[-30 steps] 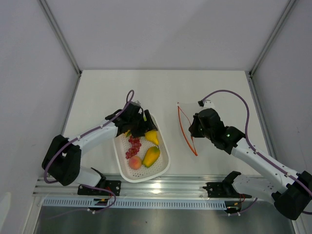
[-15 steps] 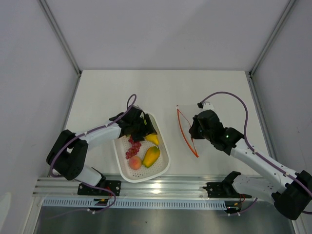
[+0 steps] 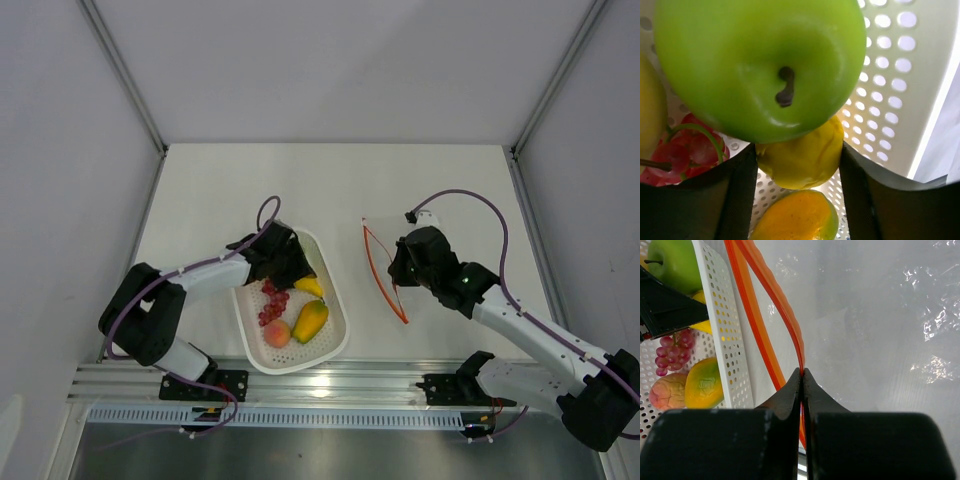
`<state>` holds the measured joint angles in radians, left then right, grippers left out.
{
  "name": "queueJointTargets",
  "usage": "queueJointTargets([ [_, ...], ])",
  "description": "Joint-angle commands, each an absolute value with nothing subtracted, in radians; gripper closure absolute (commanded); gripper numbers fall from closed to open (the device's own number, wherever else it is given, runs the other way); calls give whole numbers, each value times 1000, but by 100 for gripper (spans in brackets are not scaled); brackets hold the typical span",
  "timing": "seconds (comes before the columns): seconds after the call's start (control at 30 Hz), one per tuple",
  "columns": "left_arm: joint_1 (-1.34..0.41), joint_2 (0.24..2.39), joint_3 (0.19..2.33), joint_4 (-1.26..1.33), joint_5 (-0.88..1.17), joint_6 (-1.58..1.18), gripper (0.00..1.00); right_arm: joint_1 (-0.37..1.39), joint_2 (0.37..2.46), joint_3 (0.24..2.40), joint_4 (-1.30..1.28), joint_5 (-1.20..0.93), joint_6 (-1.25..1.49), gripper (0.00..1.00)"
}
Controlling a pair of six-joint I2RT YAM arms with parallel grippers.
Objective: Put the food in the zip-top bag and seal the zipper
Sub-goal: Pick up the fake fruit from the bin.
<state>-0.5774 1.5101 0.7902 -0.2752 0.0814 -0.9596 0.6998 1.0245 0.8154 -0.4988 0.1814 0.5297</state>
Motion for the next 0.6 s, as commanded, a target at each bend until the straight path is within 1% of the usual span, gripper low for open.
queueJointTargets([
  [0.0,-581,1508,778,-247,61,-966,48,696,1009,815,-472,176,522,100],
  [0.03,-581,1500,773,-245,60,-965,51,698,1006,815,-474,173,523,100],
  [0.07,-583,1493,767,-244,58,-963,58,696,1005,816,-476,170,525,100],
  [0.13,-583,1453,753,-248,40,-959,63,696,1000,818,-479,167,528,100],
  [0.2,-581,1399,743,-271,14,-947,73,696,993,819,-480,166,532,100],
  [0.23,-583,1399,739,-281,6,-942,76,696,992,821,-480,164,532,100],
  [0.27,-584,1355,739,-291,5,-937,78,696,991,822,-480,160,534,100],
  [0.33,-591,1304,738,-334,-34,-924,80,698,991,825,-477,146,537,100],
  [0.43,-609,1180,738,-388,-52,-891,96,699,996,827,-466,121,549,100],
  [0.47,-615,1108,739,-397,-54,-882,100,703,1000,827,-465,115,555,100],
  [0.57,-650,969,745,-422,-58,-858,99,713,1012,836,-463,94,561,100],
])
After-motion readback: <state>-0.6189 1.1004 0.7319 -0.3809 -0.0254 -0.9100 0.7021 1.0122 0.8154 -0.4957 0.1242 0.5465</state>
